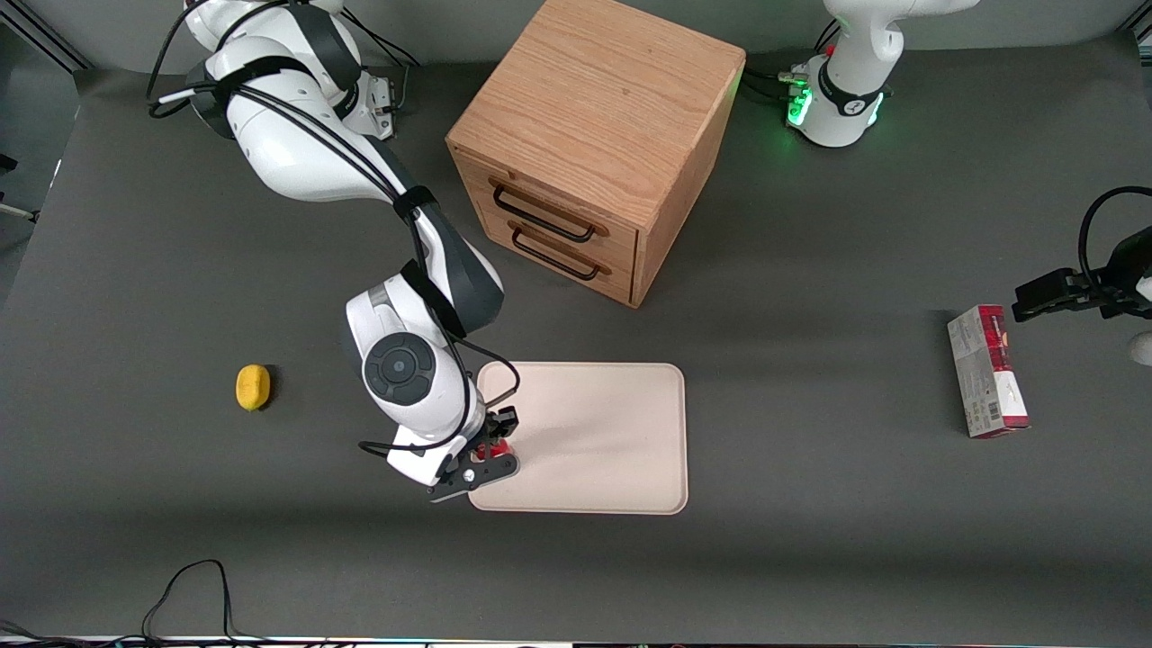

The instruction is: Place coke bottle on tray

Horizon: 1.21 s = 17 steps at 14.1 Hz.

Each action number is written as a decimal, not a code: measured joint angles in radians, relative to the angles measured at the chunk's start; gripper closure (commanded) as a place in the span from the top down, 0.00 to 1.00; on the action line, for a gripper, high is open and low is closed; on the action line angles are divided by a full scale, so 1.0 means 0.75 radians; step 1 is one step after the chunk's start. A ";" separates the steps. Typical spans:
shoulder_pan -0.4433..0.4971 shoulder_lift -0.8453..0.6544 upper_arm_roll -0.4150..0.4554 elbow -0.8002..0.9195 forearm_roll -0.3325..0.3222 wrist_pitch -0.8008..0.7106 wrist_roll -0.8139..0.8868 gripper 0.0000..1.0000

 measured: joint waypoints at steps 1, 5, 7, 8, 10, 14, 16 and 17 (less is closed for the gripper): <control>0.000 0.004 0.000 0.000 0.000 0.002 0.000 0.89; 0.000 0.002 -0.003 0.006 0.000 0.005 0.000 1.00; 0.001 -0.012 -0.008 0.016 -0.003 0.002 0.000 1.00; 0.002 -0.031 -0.015 0.028 -0.008 -0.014 0.000 1.00; 0.004 -0.110 -0.025 0.051 -0.012 -0.116 0.000 1.00; 0.005 -0.359 -0.025 0.065 -0.012 -0.376 0.000 1.00; 0.002 -0.476 -0.029 0.033 -0.012 -0.519 0.000 1.00; -0.006 -0.534 -0.037 -0.012 -0.012 -0.546 0.000 1.00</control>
